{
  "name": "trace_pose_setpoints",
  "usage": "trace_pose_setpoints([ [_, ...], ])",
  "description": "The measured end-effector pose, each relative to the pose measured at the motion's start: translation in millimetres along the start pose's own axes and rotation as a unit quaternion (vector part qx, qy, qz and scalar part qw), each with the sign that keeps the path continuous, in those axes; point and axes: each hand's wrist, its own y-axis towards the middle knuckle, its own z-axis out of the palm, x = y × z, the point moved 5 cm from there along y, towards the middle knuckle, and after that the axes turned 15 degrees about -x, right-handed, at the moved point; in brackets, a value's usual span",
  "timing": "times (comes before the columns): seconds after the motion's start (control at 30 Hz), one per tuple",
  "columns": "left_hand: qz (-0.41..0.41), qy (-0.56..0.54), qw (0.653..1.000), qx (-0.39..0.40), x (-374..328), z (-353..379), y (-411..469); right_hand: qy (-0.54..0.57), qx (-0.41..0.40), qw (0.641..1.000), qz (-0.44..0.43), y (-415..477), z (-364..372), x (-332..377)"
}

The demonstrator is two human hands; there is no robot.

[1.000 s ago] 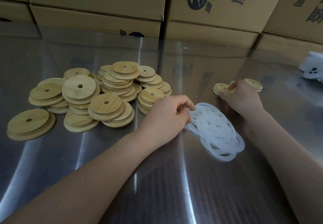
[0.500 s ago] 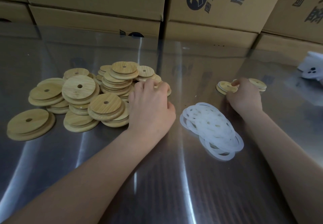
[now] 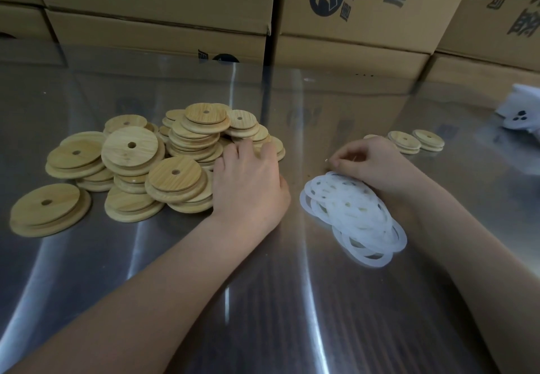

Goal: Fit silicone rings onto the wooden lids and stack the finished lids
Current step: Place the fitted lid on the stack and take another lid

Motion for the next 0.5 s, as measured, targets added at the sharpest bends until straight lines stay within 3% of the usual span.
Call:
trace_pose_setpoints([
  [0.17,0.008,-0.019,1.0,0.006,-1,3,0,-0.009,0.057,0.998,0.0,-2,3,3],
  [0.5,-0.021,-0.068,0.997,0.003,1,1,0,-0.009,0.083,0.995,-0.044,-6,0,12],
])
